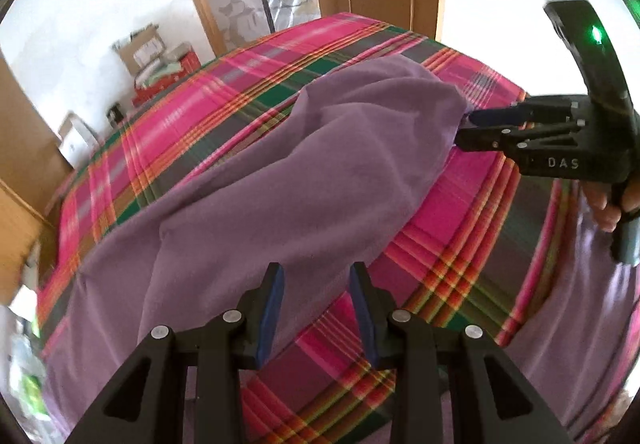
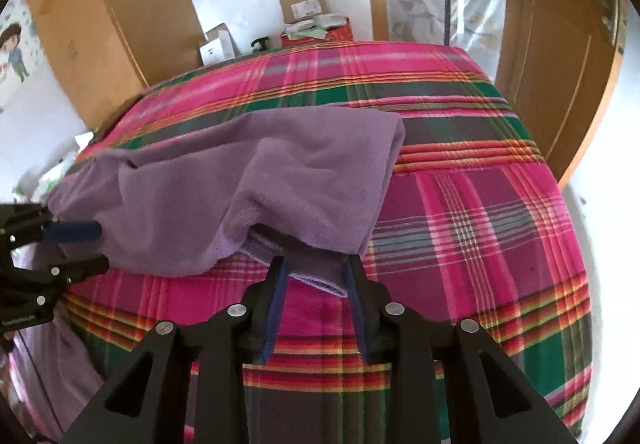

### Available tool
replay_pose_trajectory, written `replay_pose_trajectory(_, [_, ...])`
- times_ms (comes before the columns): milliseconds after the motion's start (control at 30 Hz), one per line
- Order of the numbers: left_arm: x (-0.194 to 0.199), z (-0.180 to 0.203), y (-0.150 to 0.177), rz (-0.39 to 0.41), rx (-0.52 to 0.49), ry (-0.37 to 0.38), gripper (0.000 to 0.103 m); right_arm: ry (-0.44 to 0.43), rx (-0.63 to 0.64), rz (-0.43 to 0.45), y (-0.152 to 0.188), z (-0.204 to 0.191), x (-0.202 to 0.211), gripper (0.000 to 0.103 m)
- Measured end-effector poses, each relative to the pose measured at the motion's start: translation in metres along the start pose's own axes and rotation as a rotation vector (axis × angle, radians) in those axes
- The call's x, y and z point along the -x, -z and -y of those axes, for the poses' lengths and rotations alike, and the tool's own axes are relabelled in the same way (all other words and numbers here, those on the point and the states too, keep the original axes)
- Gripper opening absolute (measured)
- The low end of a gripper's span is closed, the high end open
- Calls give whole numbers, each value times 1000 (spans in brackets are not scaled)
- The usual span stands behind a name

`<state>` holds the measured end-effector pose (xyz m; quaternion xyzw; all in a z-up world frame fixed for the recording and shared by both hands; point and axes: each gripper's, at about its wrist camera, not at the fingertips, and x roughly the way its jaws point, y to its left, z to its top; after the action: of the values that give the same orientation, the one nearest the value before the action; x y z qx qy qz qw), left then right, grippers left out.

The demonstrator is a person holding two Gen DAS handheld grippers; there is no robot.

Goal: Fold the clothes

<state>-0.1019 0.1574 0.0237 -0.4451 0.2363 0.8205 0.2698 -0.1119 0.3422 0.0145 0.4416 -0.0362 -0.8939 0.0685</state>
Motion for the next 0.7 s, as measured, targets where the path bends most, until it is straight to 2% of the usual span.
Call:
replay_pose_trajectory(33, [-3,2,-1,-1,-11,-13,35,3,1,-8,1,-1,-3,45])
replay_pose_trajectory(133, [-11,9,-4,-6,-43,-50,35,8,-6,-3,1,0,-4,45])
replay_pose_trajectory(567, [-18,12,-4,-9,-34,-60,35,-2,-18,12,0,3,-2,45])
replay_pose_trajectory(667, [-18,13,-4,-6,-45,-58,34,16,-16,14,1,2,-3,35])
replay_pose_trajectory(700, [-18,13,-5,-8,-43,-48,29,21,-14,15,1,2,-3,32])
